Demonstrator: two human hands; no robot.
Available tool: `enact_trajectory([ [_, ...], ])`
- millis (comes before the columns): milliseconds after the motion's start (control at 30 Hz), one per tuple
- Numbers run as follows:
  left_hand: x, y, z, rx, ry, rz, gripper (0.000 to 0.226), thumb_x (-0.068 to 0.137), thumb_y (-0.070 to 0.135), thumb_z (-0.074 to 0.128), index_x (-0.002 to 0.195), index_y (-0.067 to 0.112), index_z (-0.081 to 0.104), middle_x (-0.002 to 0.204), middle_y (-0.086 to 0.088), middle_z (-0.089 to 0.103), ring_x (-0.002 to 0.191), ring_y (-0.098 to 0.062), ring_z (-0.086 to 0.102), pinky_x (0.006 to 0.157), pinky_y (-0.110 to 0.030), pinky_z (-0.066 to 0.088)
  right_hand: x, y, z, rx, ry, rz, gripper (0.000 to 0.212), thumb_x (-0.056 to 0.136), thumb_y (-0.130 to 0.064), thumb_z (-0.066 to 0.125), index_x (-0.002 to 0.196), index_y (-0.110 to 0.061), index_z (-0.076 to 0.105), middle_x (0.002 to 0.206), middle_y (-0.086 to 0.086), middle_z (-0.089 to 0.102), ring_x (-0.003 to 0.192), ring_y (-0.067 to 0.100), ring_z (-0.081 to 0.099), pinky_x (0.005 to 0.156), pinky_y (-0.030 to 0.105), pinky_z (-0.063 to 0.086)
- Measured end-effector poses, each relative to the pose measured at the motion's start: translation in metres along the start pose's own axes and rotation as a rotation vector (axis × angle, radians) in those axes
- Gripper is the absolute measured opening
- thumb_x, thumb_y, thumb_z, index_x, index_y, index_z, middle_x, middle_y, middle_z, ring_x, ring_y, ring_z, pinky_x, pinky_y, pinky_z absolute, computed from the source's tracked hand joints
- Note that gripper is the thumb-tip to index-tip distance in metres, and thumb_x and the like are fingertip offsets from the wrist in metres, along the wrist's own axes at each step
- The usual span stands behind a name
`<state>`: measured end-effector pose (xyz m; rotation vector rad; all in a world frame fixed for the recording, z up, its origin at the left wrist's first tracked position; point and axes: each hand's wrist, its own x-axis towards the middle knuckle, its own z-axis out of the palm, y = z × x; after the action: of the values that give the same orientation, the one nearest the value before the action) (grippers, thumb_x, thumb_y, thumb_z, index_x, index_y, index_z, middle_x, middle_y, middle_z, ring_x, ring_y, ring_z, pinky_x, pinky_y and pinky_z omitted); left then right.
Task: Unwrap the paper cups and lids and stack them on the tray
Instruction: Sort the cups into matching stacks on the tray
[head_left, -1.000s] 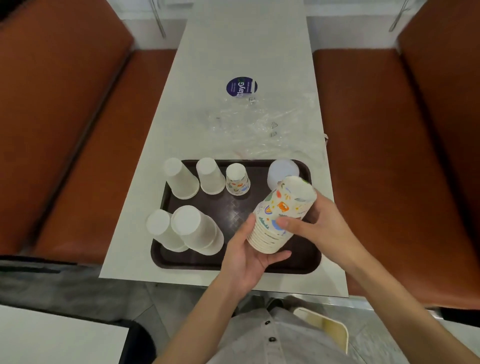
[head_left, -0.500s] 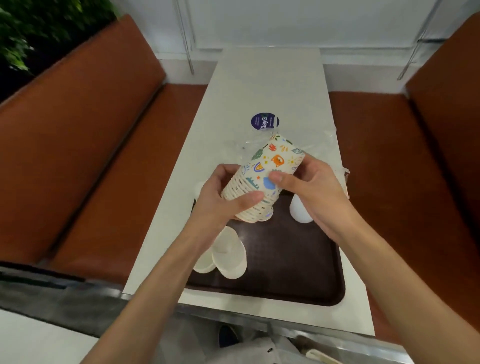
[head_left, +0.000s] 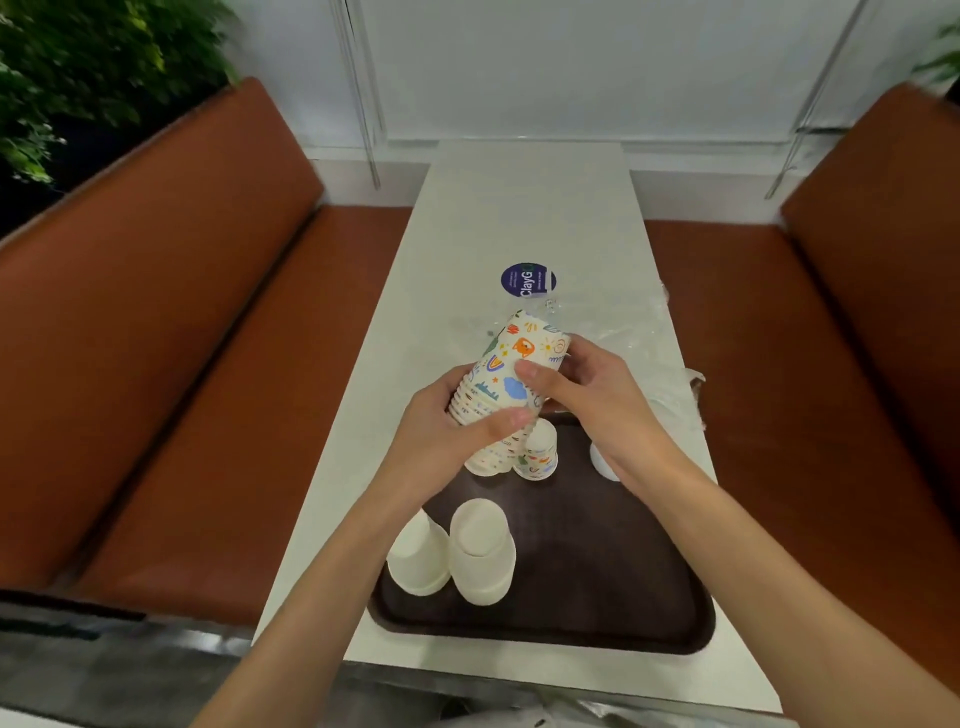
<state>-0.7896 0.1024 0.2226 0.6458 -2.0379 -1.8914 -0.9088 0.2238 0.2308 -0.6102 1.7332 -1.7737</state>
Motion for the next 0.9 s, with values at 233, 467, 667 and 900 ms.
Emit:
enact_trajectory([
  [233,0.01,-0.021,-0.017,0.104,-0.034,-0.028,0.05,0.059,0.049,0.089,0.101,0.039,0.063,0.095,0.023,0.073,0.088,0.0,0.071,0.067,-0.018,0.056,0.012,0.001,-0.016,0.176,0.16,0.005,0.031,0.091,-0.028,0.067,0.119,-0.016,0.065,0.108,0.002,0.075,0.092,0.015,0.071,0.071,0.025,0.055],
  [467,0.025,-0.037,-0.026,0.111,0.024,-0.075,0.035,0.076,0.032,0.081,0.103,0.039,0.06,0.104,0.017,0.07,0.091,-0.002,0.07,0.074,-0.024,0.055,0.023,0.029,-0.036,0.121,0.308,0.044,0.052,0.087,-0.017,0.074,0.133,-0.011,0.05,0.123,0.006,0.068,0.105,0.018,0.069,0.081,0.03,0.057],
  [667,0.029,-0.047,-0.032,0.104,0.04,-0.1,0.038,0.076,0.034,0.08,0.107,0.037,0.059,0.109,0.013,0.07,0.097,-0.007,0.069,0.076,-0.024,0.056,0.03,0.098,-0.036,-0.365,0.266,0.06,0.06,0.076,-0.01,0.083,0.123,-0.017,0.045,0.113,-0.004,0.059,0.106,0.014,0.059,0.075,0.012,0.05],
  [900,0.026,-0.048,-0.037,0.089,0.024,-0.11,0.051,0.058,0.053,0.076,0.103,0.04,0.058,0.109,0.014,0.069,0.097,-0.006,0.069,0.078,-0.025,0.056,0.045,0.163,-0.026,-0.64,0.145,0.088,0.06,0.074,-0.015,0.083,0.119,-0.023,0.043,0.107,-0.007,0.058,0.1,0.012,0.057,0.079,0.019,0.045],
])
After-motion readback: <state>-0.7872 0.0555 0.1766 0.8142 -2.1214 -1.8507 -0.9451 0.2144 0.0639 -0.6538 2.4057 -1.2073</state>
